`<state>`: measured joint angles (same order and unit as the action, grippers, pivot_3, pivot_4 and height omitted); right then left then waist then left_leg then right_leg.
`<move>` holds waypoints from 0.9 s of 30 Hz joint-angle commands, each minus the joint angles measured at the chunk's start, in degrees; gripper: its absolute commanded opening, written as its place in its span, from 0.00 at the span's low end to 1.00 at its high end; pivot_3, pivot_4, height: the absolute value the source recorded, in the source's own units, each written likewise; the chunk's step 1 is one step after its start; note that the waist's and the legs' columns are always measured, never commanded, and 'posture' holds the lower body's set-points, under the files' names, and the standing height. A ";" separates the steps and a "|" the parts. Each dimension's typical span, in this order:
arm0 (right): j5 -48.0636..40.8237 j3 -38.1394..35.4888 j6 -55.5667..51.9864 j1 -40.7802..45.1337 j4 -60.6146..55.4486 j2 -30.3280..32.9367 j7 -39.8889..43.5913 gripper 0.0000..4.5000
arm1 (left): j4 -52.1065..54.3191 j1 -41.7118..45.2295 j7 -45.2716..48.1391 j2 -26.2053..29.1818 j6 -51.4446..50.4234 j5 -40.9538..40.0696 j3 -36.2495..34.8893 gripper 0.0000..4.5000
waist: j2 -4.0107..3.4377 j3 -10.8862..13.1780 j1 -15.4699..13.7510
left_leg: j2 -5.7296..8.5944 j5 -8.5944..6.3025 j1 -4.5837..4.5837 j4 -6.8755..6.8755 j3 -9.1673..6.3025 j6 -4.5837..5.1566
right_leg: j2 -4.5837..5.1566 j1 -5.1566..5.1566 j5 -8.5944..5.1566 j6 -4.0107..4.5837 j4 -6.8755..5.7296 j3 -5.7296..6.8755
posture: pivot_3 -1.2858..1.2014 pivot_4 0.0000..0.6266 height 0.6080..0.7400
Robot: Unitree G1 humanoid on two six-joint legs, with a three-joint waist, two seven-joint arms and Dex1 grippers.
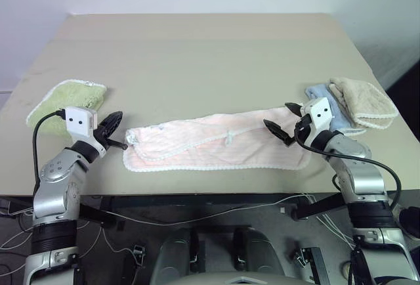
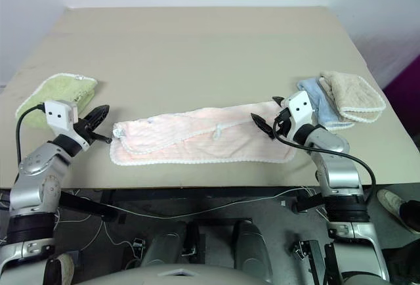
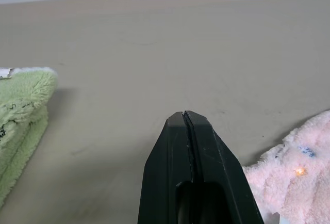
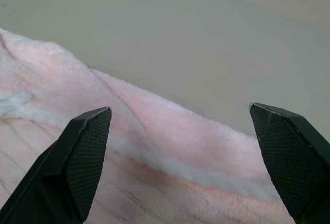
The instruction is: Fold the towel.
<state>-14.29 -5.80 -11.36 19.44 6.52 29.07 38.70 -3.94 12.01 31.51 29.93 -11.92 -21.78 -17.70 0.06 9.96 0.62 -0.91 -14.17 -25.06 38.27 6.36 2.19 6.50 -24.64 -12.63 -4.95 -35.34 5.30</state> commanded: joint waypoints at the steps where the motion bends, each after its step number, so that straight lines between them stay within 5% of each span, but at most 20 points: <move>1: -0.82 -1.04 0.78 -0.07 -2.32 -0.55 -0.64 1.00 | 2.63 0.87 0.35 1.28 0.14 -0.47 -0.95 0.00 | 0.00 0.00 0.08 | 0.00 0.00 0.00 0.00 0.00 0.00 | 0.00 0.00 0.00 0.00 0.00 0.00 | 0.52 0.24 1.00; 27: 0.30 0.20 3.11 1.14 -0.39 -3.10 -2.28 1.00 | 1.09 1.76 6.02 4.88 0.18 -0.69 -1.33 0.00 | -0.01 0.00 0.14 | 0.00 0.00 0.01 -0.01 0.01 -0.01 | -0.01 0.00 0.00 0.00 0.00 0.00 | 0.52 0.24 1.00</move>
<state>-13.93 -5.39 -9.57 19.31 7.04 26.06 36.84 -2.89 13.81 36.10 33.39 -12.97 -22.01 -17.69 0.05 9.96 0.76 -0.91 -14.17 -25.05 38.26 6.37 2.18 6.49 -24.64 -12.63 -4.94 -35.34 5.30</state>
